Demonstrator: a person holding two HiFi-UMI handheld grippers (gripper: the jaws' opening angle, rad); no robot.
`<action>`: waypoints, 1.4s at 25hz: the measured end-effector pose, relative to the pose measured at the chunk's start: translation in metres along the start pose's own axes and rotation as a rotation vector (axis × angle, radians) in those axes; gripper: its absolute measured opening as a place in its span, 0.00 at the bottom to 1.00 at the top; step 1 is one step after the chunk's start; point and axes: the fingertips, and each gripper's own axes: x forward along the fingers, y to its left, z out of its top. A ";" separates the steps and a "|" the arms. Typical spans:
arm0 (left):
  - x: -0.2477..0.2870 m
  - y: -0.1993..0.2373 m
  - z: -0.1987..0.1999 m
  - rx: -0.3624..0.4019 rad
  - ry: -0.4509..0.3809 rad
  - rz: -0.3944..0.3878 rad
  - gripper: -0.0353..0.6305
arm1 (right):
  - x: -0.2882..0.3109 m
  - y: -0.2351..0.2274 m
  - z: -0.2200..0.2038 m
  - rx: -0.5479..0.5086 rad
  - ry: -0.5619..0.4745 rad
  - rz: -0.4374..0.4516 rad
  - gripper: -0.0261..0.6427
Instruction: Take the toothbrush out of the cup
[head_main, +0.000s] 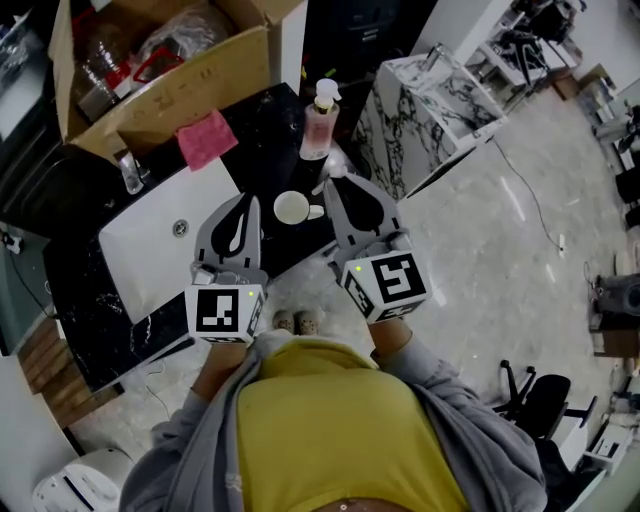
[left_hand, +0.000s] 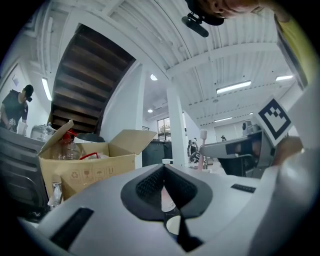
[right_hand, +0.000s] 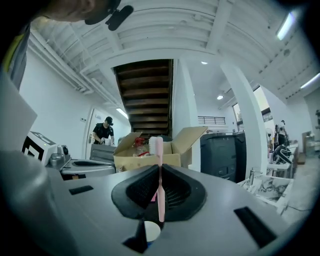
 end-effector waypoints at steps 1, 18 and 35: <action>0.000 0.000 0.004 -0.001 0.000 0.002 0.05 | -0.002 -0.002 0.005 -0.002 -0.007 -0.008 0.08; -0.003 -0.004 0.033 0.017 -0.039 -0.008 0.05 | -0.011 -0.002 0.021 -0.039 -0.027 -0.040 0.08; -0.005 -0.013 0.032 0.014 -0.049 -0.008 0.05 | -0.018 -0.001 0.016 -0.023 -0.023 -0.027 0.08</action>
